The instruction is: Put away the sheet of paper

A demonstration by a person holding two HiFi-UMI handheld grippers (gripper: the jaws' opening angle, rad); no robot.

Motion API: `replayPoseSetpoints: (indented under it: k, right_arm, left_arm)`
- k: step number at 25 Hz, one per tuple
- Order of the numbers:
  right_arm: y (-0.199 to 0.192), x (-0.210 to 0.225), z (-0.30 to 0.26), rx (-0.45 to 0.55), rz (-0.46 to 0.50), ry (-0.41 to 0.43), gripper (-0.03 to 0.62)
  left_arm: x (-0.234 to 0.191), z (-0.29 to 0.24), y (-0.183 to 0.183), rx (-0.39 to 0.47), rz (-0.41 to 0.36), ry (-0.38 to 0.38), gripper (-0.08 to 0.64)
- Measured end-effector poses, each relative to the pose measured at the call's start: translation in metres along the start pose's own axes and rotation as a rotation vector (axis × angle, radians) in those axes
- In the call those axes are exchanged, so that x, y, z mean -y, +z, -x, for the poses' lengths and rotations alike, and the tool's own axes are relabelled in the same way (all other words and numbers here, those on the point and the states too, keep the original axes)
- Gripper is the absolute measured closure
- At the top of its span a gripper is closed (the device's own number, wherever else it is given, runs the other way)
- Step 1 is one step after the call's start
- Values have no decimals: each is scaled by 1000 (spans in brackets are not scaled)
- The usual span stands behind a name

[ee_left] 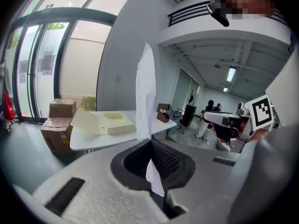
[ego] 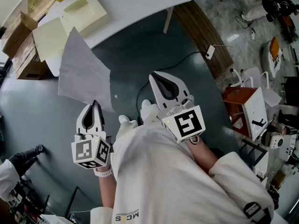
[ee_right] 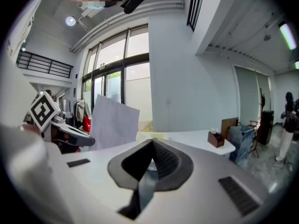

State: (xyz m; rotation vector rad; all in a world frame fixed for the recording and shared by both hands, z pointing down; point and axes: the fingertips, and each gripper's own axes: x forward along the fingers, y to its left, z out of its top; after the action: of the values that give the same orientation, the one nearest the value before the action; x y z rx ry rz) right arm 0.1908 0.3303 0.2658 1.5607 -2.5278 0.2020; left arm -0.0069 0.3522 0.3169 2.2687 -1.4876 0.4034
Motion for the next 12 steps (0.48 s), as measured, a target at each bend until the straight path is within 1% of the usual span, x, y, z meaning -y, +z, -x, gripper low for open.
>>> replayPoseSetpoints:
  k: [2,5,8,10,12]
  right_arm:
    - [-14,-21,4,-41,-34,27,580]
    - [-24,-50,1,-71,-47,58,580]
    - [-16,-71,-11,-32,-52,92,580]
    - [-7,-74,-18,10,-49,99,580]
    - [-4,-74,-21,22,-42,106,580]
  left_arm:
    - [0,8,-1,-15,4,-6,535]
    - [-10,18,3,-20,-13,-4,535]
    - [-29,30,6,-2,-14,25,535]
    - [-38,34,7,13,-7,39,535]
    - [-38,37,3,19,0,46,535]
